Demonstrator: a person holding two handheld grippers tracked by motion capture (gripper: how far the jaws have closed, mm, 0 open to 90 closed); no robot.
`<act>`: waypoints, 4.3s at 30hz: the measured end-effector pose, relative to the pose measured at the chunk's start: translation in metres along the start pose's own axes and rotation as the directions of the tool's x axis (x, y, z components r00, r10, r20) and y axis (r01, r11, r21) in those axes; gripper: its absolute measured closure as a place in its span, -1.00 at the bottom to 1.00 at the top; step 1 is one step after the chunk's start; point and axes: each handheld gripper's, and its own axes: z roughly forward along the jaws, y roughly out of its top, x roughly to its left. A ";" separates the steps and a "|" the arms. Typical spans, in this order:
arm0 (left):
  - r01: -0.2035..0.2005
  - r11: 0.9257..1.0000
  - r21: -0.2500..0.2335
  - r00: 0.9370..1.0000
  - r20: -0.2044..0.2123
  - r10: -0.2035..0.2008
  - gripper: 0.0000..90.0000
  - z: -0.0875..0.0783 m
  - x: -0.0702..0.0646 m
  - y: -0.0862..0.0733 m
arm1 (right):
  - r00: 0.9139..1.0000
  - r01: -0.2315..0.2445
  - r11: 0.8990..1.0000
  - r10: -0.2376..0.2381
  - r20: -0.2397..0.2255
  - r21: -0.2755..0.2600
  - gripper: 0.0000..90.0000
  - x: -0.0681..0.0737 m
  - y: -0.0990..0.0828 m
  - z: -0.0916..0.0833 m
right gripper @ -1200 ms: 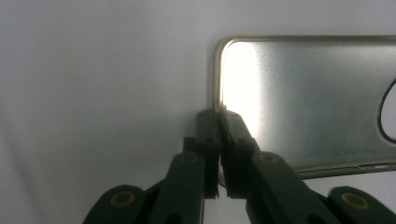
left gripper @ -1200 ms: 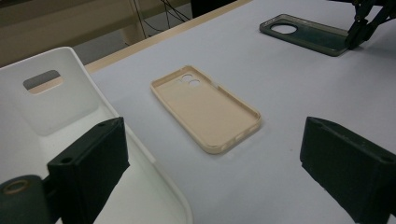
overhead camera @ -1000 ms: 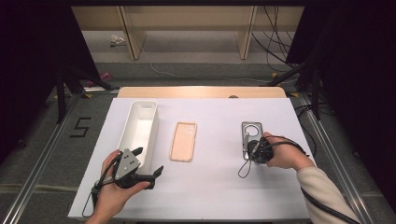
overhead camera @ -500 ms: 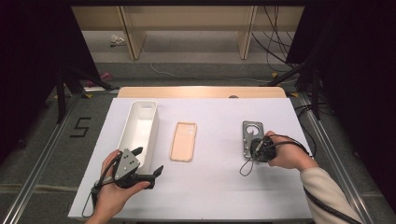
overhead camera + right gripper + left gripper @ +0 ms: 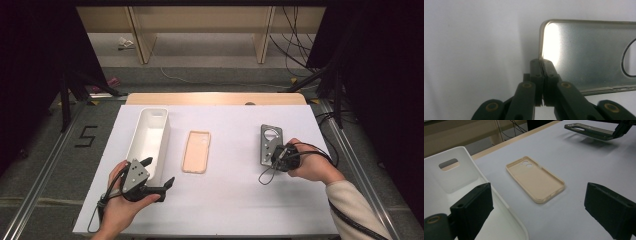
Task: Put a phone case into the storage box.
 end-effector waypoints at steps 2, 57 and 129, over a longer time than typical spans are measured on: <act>0.000 1.000 0.000 1.000 0.000 0.000 -0.83 0.000 0.000 0.000 | 1.000 0.000 1.000 0.000 -0.001 -0.013 0.98 0.001 0.000 -0.002; -0.006 1.000 0.001 1.000 -0.015 0.006 -0.80 0.001 -0.001 0.002 | 0.999 -0.002 0.921 -0.019 -0.051 -0.389 0.98 0.041 0.037 -0.024; 0.187 0.947 0.260 0.970 0.102 -0.219 -0.37 0.159 -0.014 0.124 | 0.996 0.067 0.888 -0.085 -0.019 -0.455 0.98 0.072 0.082 -0.020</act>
